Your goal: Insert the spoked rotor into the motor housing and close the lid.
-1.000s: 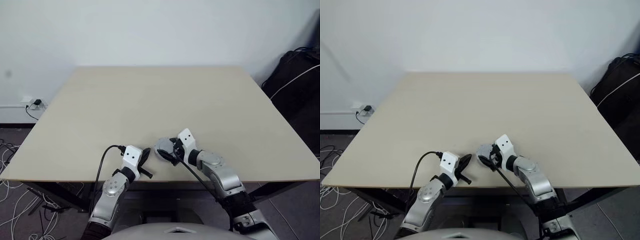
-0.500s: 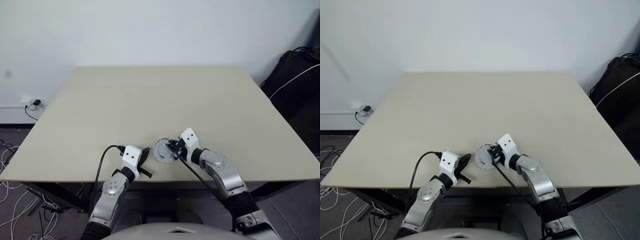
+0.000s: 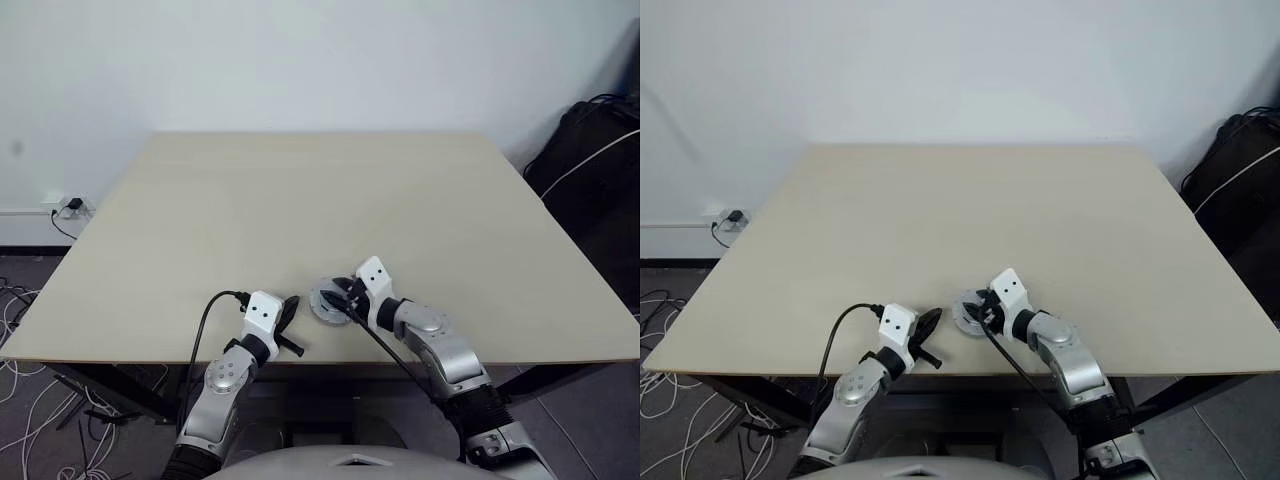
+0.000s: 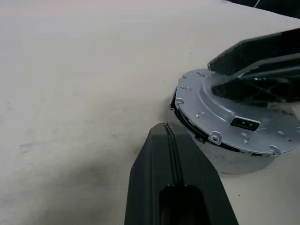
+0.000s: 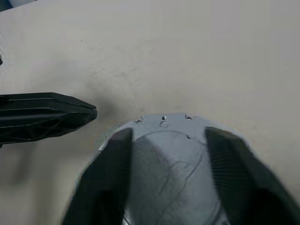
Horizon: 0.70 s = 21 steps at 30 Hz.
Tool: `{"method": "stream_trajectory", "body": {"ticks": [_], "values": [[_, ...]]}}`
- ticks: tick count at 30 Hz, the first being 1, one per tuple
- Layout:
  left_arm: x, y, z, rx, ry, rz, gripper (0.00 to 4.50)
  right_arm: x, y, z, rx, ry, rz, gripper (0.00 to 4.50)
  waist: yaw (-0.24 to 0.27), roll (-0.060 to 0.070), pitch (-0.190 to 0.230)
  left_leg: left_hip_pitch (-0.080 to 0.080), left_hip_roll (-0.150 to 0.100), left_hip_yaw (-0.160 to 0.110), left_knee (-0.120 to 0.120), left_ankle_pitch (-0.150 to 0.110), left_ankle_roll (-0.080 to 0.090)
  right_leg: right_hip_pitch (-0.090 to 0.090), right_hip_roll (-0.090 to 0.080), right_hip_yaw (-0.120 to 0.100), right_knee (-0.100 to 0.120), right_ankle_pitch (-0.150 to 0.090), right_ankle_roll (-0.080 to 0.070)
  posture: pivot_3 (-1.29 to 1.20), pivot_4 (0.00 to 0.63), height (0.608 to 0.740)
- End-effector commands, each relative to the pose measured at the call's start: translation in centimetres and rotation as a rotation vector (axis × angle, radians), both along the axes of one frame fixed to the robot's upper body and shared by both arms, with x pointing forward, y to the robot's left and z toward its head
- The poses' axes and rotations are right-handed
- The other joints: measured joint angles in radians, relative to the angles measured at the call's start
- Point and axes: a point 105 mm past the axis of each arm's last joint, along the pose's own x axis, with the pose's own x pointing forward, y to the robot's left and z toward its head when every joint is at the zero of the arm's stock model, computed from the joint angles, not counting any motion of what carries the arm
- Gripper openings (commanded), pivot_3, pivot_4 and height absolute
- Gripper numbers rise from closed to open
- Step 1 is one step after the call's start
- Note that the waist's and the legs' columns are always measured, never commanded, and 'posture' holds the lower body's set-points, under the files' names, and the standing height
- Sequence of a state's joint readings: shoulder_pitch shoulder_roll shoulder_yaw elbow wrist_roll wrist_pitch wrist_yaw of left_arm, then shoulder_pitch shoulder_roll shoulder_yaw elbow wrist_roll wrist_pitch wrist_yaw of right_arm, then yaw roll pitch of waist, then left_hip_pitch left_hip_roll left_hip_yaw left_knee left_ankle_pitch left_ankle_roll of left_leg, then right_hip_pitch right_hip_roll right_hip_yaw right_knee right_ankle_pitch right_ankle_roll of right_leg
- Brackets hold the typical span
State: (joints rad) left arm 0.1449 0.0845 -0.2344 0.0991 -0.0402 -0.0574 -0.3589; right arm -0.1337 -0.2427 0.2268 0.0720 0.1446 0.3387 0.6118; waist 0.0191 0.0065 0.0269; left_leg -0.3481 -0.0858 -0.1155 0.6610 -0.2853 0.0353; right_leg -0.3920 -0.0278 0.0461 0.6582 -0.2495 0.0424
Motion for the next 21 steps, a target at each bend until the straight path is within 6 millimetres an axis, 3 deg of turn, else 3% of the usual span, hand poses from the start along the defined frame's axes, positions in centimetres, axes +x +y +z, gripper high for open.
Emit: {"method": "stream_trajectory", "body": {"ticks": [1, 21], "values": [[0.3, -0.1, 1.1, -0.010, -0.046, -0.004, 0.00, 0.3, 0.2, 1.5, 0.001, -0.066, 0.022, 3.49, 0.000, 0.000, 0.000, 0.000, 0.000, 0.000, 0.000, 0.000, 0.000, 0.000, 0.000, 0.000, 0.000, 0.000, 0.000, 0.00, 0.000, 0.740], [0.3, -0.3, 1.2, -0.012, -0.041, -0.015, 0.00, -1.0, 0.2, -0.2, -0.168, -0.141, 0.110, 3.49, 0.001, -0.001, 0.001, 0.000, 0.000, 0.000, 0.000, 0.000, 0.000, 0.000, 0.000, 0.000, 0.000, 0.000, 0.000, 0.00, 0.000, 0.740]]}}
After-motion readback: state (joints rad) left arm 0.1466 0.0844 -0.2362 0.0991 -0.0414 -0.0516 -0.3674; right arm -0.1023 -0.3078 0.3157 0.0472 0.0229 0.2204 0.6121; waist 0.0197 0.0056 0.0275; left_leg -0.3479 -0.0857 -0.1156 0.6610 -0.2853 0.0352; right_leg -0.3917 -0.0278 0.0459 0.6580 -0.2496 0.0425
